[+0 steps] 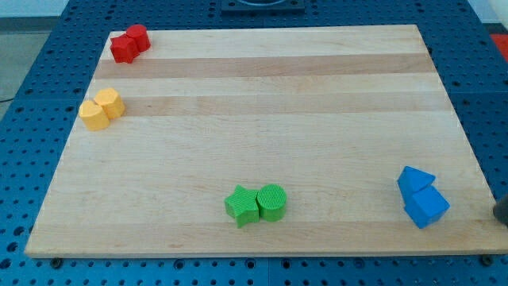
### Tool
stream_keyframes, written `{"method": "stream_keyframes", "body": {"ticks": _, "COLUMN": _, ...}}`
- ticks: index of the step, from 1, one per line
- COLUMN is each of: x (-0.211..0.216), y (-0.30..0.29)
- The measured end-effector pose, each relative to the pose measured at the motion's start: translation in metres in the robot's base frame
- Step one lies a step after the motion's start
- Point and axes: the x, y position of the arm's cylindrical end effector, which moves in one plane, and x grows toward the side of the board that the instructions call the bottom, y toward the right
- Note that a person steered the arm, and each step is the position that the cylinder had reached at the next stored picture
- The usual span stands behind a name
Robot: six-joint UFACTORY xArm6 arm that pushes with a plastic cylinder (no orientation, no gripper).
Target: Move the yellow hexagon towards the top side
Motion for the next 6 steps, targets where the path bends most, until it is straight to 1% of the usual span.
{"method": "stream_keyframes", "body": {"ticks": 1, "x": 0.004, "y": -0.039}}
{"method": "stream_keyframes", "body": {"ticks": 2, "x": -0.022, "y": -0.084}}
{"method": "stream_keyframes", "body": {"ticks": 4, "x": -0.059, "y": -0.187}}
{"method": "stream_keyframes", "body": {"ticks": 5, "x": -0.092, "y": -0.207}}
{"method": "stream_keyframes", "body": {"ticks": 6, "x": -0.107, "y": -0.169}}
